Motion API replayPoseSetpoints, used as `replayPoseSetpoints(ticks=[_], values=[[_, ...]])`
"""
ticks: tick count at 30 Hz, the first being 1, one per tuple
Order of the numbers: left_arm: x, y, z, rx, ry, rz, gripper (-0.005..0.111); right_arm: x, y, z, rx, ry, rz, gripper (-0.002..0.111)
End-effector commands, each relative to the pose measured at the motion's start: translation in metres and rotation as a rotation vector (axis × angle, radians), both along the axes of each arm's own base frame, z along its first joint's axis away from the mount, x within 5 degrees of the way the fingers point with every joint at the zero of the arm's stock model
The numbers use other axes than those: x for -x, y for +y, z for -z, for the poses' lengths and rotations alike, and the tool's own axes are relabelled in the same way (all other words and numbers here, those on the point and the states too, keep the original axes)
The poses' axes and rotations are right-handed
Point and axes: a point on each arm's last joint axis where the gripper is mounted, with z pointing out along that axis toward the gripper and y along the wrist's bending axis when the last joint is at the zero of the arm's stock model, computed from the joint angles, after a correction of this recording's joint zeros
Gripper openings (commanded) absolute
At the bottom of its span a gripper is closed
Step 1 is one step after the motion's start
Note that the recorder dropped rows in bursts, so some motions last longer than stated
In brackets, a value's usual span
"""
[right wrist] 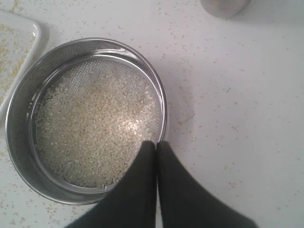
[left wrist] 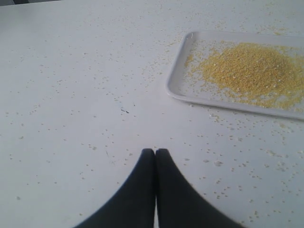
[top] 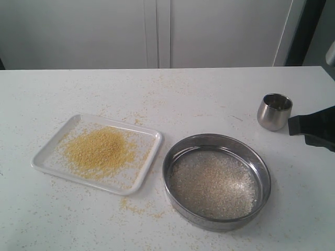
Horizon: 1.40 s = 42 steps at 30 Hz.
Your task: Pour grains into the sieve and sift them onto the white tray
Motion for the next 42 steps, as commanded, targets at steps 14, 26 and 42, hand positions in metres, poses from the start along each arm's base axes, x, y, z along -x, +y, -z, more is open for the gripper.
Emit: replayPoseSetpoints(ticks=[14,26,42], values=[[0.000,0.000,0.001,0.000,0.000,-0.005,0.000,0.001,-0.001,0.000,0.003,-0.011,0.003,0.000],[0.000,0.000,0.001,0.000,0.000,-0.005,0.000,0.027,-0.012,-0.024,0.091,-0.173,-0.006,0.000],[0.000,0.000,0.001,0.000,0.000,-0.005,0.000,0.088,-0.024,-0.062,0.067,-0.459,0.012,0.000]])
